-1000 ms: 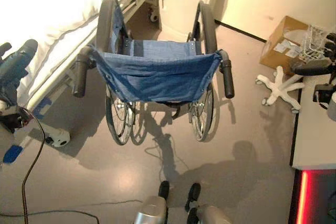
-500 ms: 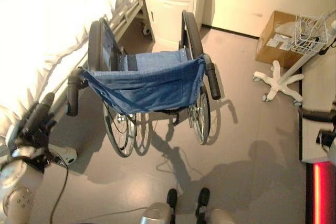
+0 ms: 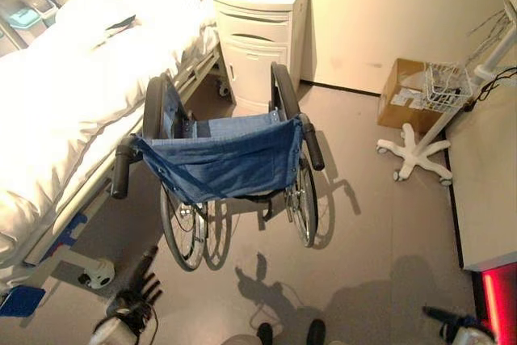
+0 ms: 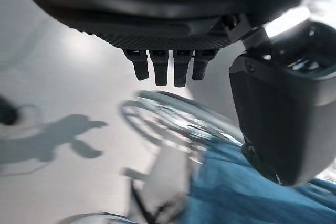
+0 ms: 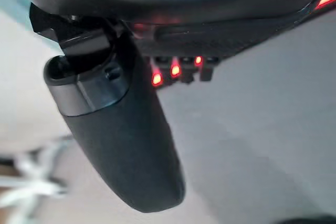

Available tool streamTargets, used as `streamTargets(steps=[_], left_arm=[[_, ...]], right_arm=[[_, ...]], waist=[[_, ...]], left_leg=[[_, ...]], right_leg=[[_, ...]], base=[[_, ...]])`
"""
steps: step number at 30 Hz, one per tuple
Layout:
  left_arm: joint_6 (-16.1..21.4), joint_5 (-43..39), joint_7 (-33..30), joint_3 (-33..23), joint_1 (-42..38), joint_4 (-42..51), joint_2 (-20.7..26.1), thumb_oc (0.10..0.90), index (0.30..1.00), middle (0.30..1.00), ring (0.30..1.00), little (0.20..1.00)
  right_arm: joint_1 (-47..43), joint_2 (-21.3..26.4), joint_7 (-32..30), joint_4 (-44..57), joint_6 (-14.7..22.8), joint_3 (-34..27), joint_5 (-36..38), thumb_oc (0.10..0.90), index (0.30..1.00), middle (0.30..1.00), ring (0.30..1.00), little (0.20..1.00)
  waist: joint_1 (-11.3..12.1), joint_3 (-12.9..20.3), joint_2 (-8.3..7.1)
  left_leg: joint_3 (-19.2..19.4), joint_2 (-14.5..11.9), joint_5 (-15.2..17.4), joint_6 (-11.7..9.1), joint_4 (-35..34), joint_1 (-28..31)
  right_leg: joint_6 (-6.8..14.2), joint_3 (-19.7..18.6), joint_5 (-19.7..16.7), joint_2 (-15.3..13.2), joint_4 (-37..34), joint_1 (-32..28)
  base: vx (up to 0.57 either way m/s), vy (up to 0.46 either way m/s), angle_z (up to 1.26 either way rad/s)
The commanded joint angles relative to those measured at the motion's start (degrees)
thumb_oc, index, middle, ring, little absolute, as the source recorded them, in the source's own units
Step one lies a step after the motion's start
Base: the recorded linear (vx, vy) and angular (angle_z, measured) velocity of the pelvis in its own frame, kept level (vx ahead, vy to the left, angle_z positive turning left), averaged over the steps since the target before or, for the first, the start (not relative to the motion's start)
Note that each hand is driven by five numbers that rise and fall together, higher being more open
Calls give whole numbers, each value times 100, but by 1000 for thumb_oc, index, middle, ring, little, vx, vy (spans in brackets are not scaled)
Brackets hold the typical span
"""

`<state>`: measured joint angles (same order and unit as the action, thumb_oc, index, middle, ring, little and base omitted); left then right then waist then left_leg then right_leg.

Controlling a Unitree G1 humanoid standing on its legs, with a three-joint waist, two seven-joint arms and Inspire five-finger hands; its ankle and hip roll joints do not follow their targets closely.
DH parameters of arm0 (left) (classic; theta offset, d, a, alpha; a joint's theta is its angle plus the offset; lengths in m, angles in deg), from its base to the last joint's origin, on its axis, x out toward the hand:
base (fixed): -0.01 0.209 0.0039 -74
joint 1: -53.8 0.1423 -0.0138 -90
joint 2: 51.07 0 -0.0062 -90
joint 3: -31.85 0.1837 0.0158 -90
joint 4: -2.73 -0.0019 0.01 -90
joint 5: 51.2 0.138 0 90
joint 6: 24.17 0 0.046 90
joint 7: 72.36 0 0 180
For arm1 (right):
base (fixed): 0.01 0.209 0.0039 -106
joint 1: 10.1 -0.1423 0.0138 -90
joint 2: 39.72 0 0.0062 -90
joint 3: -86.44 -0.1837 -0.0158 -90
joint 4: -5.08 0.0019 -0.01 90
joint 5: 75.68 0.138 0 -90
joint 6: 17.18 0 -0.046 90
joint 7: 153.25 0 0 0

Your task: Push the wheelchair next to the bed

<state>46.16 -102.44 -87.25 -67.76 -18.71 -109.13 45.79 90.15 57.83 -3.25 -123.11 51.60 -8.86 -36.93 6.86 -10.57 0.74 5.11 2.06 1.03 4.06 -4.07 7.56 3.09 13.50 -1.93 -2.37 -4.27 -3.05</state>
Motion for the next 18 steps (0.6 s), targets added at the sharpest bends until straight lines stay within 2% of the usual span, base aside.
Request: streamTargets(steps=[1, 3, 4, 6, 7, 9, 10, 13, 14, 15, 16, 17, 18], left_arm=[[746, 408, 419, -13, -226, -196, 134, 800, 900, 900, 900, 900], [871, 621, 674, 327, -347, -712, -47, 800, 900, 900, 900, 900], [707, 621, 895, 551, -439, -1084, -196, 800, 900, 900, 900, 900], [689, 327, 1142, 753, -578, -1686, -479, 800, 900, 900, 900, 900], [698, 36, 1316, 825, -660, -2124, -692, 800, 900, 900, 900, 900], [747, -86, 1284, 858, -695, -2379, -810, 800, 900, 900, 900, 900], [862, -181, 1245, 886, -799, -2840, -948, 800, 900, 900, 900, 900], [897, -370, 1089, 807, -1055, -3603, -1182, 800, 900, 900, 900, 900], [884, -262, 1135, 811, -1119, -3846, -1232, 800, 900, 900, 900, 900], [947, 242, 1112, 925, -1173, -4110, -1277, 800, 900, 900, 900, 900], [960, 256, 1082, 940, -1176, -4126, -1278, 800, 900, 900, 900, 900], [1055, 982, 908, 1185, -1228, -4311, -1258, 800, 900, 900, 900, 900], [1064, 1023, 893, 1205, -1233, -4325, -1253, 800, 900, 900, 900, 900]], right_arm=[[-452, 13, 237, -438, 746, 312, 404, 800, 900, 900, 900, 900], [-555, -248, 639, -1021, 885, 370, 649, 800, 900, 900, 900, 900], [-637, -352, 871, -1347, 922, 436, 659, 800, 900, 900, 900, 900], [-723, -475, 1241, -1653, 1121, 567, 287, 800, 900, 900, 900, 900], [-749, -521, 1522, -1751, 1228, 785, -246, 800, 900, 900, 900, 900], [-748, -565, 1749, -1821, 1185, 931, -530, 800, 900, 900, 900, 900], [-758, -666, 2034, -2002, 1140, 1090, -668, 800, 900, 900, 900, 900], [-762, -878, 2713, -2447, 806, 1246, -474, 800, 900, 900, 900, 900], [-763, -935, 2931, -2608, 744, 1271, -449, 800, 900, 900, 900, 900], [-760, -1003, 3143, -2731, 635, 1313, -520, 800, 900, 900, 900, 900], [-761, -1006, 3154, -2738, 627, 1317, -532, 800, 900, 900, 900, 900], [-770, -1037, 3284, -2864, 560, 1393, -716, 800, 900, 900, 900, 900], [-772, -1039, 3296, -2876, 552, 1402, -726, 800, 900, 900, 900, 900]], waist=[[31, 186, -131], [35, 228, -110], [35, 258, -93], [-2, 293, -69], [-46, 319, -57], [-74, 338, -53], [-108, 360, -62], [-170, 412, -106], [-186, 436, -123], [-214, 466, -148], [-215, 468, -149], [-243, 493, -162], [-244, 495, -161]], left_leg=[[-207, -163, -76, -631, 172, -303], [-209, -166, -79, -626, 117, -287], [-204, -169, -82, -624, 91, -288], [-173, -169, -80, -608, 69, -283], [-142, -169, -66, -598, 36, -267], [-126, -166, -55, -588, 19, -257], [-107, -159, -35, -573, 10, -253], [-95, -137, -1, -542, -26, -228], [-88, -130, 12, -533, -36, -222], [-79, -119, 25, -516, -46, -213], [-77, -119, 26, -515, -47, -213], [-57, -116, 41, -497, -48, -209], [-55, -117, 43, -497, -48, -209]], right_leg=[[419, 319, 50, -265, -61, -387], [419, 347, 43, -272, -60, -368], [420, 365, 38, -272, -55, -352], [426, 367, 32, -273, -42, -338], [426, 371, 42, -272, -40, -329], [430, 366, 46, -273, -36, -320], [433, 356, 48, -276, -23, -301], [427, 331, 55, -269, -16, -294], [424, 327, 61, -263, -15, -293], [420, 306, 57, -249, -6, -281], [420, 303, 57, -248, -5, -280], [413, 269, 61, -231, 9, -262], [412, 265, 63, -229, 11, -261]], base=[[22, 24, 9], [17, 20, 13], [14, 19, 10], [7, 11, 2], [0, 0, 0], [0, 0, 0], [0, 0, 0], [2, -3, 4], [0, 0, 0], [0, 0, 0], [0, 0, 0], [2, -14, -6], [-4, -16, -6]])
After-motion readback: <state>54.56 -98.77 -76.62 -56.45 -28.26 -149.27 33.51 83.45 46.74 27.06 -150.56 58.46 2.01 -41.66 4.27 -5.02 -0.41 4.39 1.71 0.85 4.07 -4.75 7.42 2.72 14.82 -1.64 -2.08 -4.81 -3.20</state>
